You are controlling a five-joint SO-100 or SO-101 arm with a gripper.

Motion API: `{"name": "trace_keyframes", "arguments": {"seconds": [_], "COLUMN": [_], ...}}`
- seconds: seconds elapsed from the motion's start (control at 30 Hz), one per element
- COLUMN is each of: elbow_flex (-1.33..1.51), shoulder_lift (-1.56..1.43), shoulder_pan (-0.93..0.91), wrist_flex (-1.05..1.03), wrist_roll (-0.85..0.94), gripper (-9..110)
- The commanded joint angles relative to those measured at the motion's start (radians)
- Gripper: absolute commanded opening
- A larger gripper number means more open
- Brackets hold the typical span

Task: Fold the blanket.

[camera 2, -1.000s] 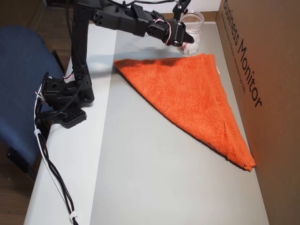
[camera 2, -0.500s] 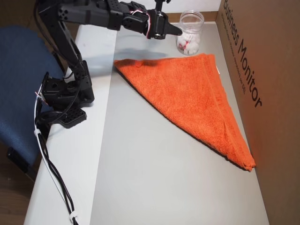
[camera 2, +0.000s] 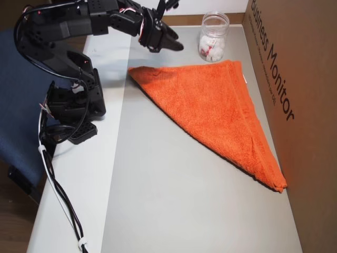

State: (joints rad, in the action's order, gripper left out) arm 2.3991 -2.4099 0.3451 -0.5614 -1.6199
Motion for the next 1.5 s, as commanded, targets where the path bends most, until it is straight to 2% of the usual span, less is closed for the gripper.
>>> {"name": "trace_keyframes", "arguments": {"seconds": [0.0,0.37,0.57,0.8,1.03,1.47], "elbow_flex": [-0.009,-0.133,-0.150,-0.060,-0.058,-0.044], "shoulder_lift": [-0.078,-0.140,-0.123,-0.103,0.043,0.210], "shoulder_pan": [-0.020,-0.017,-0.014,0.066,0.169,0.258], "wrist_flex": [-0.127,-0.683,-0.831,-0.847,-0.834,-0.669], "wrist_roll": [-0.150,-0.618,-0.775,-0.879,-0.997,-1.034], "gripper": [13,13,13,13,13,13]}}
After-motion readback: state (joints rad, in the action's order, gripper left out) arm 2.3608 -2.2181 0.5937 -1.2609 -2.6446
